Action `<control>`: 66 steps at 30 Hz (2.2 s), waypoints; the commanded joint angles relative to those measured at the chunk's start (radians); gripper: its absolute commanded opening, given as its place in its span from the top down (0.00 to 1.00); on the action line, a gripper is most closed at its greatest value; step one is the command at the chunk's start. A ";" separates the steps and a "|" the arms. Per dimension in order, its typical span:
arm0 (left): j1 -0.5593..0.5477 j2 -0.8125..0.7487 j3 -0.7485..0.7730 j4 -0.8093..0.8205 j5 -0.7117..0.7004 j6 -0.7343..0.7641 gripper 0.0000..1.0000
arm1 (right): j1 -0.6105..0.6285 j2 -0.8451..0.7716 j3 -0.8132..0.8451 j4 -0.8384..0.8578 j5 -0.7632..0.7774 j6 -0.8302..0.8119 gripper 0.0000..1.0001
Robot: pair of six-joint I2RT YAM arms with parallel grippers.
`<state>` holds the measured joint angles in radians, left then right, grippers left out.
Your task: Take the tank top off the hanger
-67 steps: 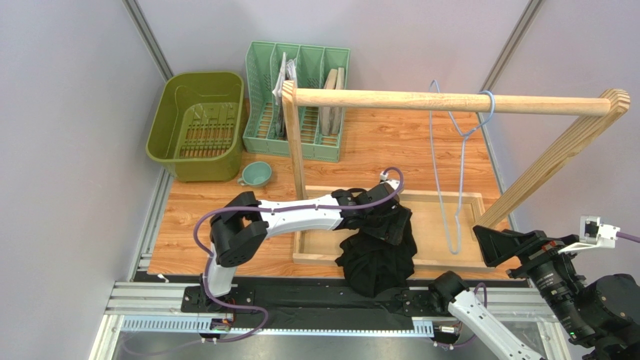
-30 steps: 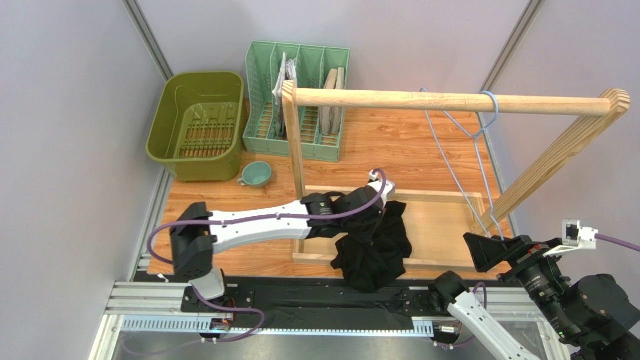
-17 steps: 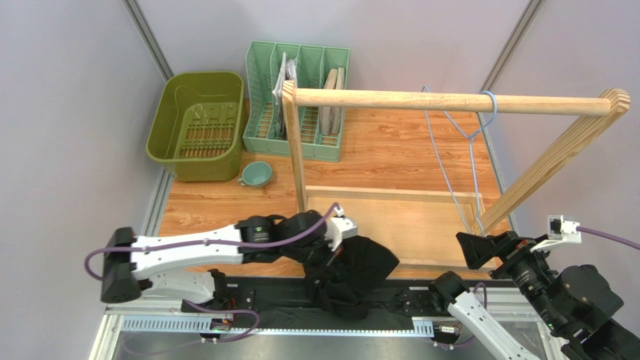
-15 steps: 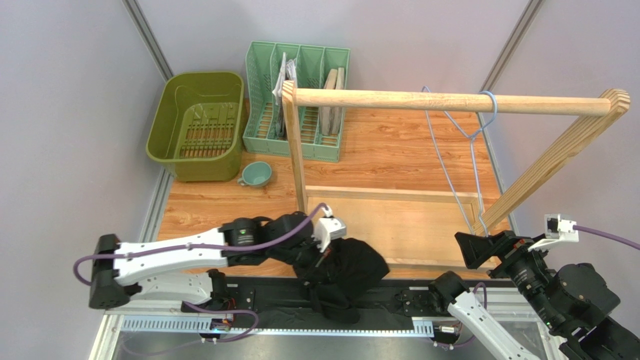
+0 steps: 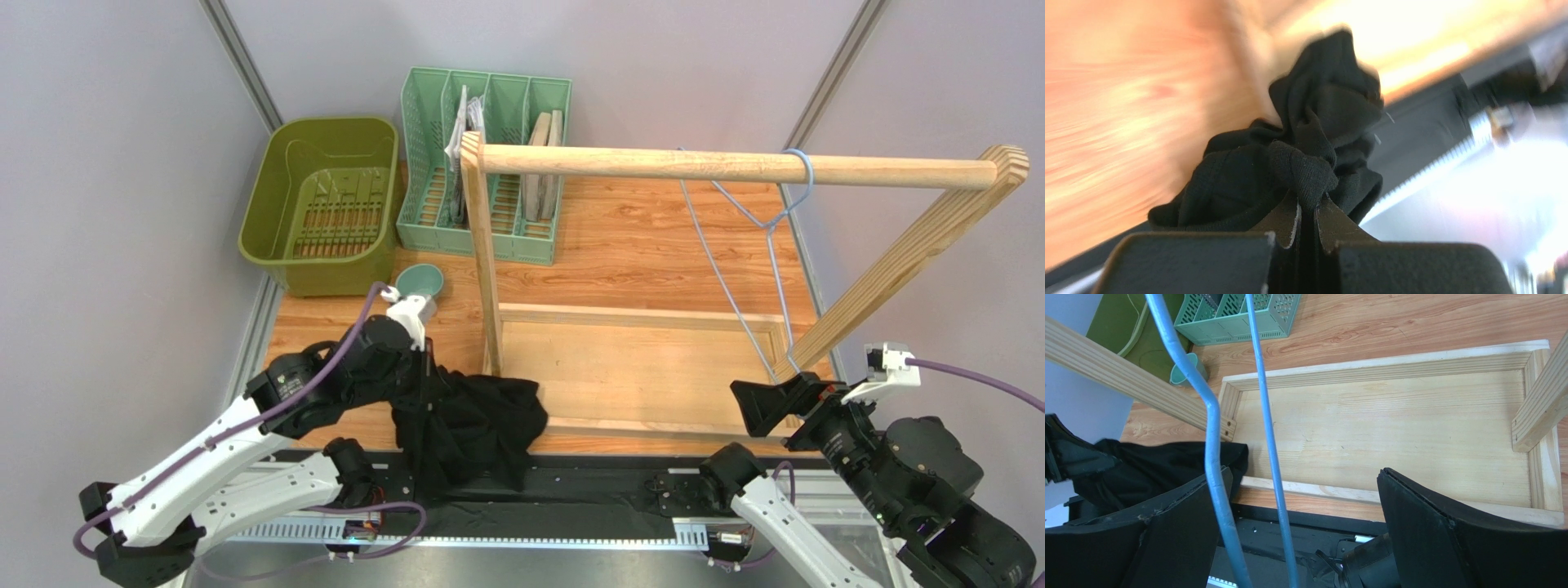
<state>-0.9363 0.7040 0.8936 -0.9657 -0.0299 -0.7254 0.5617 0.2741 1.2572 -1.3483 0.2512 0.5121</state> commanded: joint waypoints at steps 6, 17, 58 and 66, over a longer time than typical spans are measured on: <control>0.207 0.155 0.438 -0.021 -0.507 0.091 1.00 | 0.006 0.025 -0.010 0.054 -0.024 -0.018 0.04; 0.801 0.700 1.175 0.266 -0.209 0.385 1.00 | 0.004 0.040 -0.013 0.063 -0.058 0.014 0.04; 1.097 1.181 0.969 0.317 -0.380 0.081 0.93 | 0.004 0.048 -0.062 0.051 -0.171 0.037 0.05; 1.096 1.066 0.854 0.413 -0.328 0.158 0.13 | 0.006 0.050 -0.071 0.058 -0.188 0.039 0.05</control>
<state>0.1589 1.8980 1.7889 -0.6353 -0.3832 -0.6075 0.5617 0.3332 1.1915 -1.3342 0.0849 0.5465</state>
